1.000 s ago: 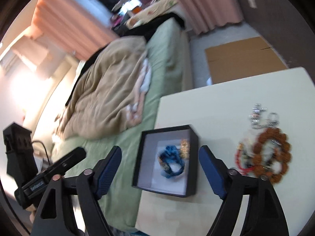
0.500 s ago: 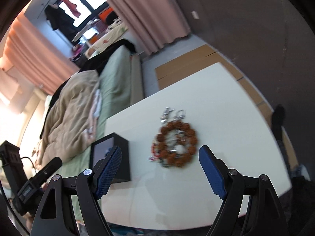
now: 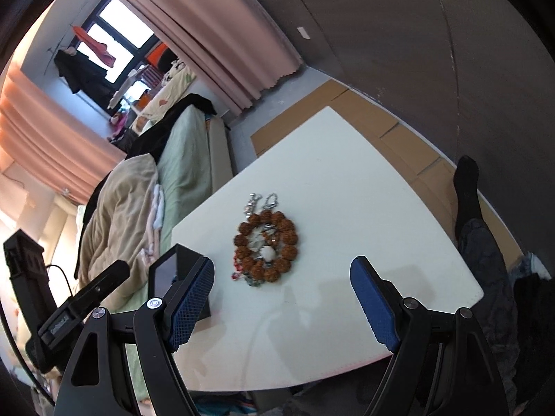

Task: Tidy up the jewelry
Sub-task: 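Move the open left tool over the brown bead bracelet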

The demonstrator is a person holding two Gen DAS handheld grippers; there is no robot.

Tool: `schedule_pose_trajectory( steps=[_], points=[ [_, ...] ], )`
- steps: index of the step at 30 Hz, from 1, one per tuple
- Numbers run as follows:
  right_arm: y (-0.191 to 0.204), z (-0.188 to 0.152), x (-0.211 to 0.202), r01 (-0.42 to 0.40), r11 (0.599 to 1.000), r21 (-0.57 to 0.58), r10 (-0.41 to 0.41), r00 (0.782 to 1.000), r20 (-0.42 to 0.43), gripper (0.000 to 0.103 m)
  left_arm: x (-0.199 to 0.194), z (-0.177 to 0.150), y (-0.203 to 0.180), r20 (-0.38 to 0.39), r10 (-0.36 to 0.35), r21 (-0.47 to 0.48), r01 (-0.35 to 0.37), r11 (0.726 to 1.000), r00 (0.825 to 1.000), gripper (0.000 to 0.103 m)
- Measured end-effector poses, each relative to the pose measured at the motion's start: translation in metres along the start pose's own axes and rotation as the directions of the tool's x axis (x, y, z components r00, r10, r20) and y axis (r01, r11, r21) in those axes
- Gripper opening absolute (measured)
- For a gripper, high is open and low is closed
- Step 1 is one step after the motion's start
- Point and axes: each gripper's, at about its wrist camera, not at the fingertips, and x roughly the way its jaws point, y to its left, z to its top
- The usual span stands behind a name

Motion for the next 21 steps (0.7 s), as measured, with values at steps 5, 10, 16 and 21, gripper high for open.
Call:
schedule_pose_trajectory(
  steps=[5,10,16,21],
  points=[
    [-0.017,0.004,0.007,-0.004,0.999,0.040,0.005,1.000,-0.012,0.081,0.025,0.009,-0.011,-0.055,-0.026,0.009,0.027,1.000,0.998,0.103],
    [-0.028,0.010,0.015,-0.018,0.998,0.061,0.020,1.000,-0.023,0.081,0.048,0.019,-0.022,-0.099,-0.037,0.049,0.042,0.998,0.994,0.095],
    [-0.040,0.018,0.030,-0.035,0.995,0.092,0.040,0.998,-0.050,0.081,0.079,0.022,-0.026,-0.184,-0.040,0.042,0.048,0.998,0.982,0.075],
    [-0.044,0.020,0.041,-0.041,0.994,0.102,0.048,0.996,-0.070,0.081,0.106,0.020,-0.025,-0.256,-0.027,0.027,0.036,0.999,0.966,0.049]
  ],
)
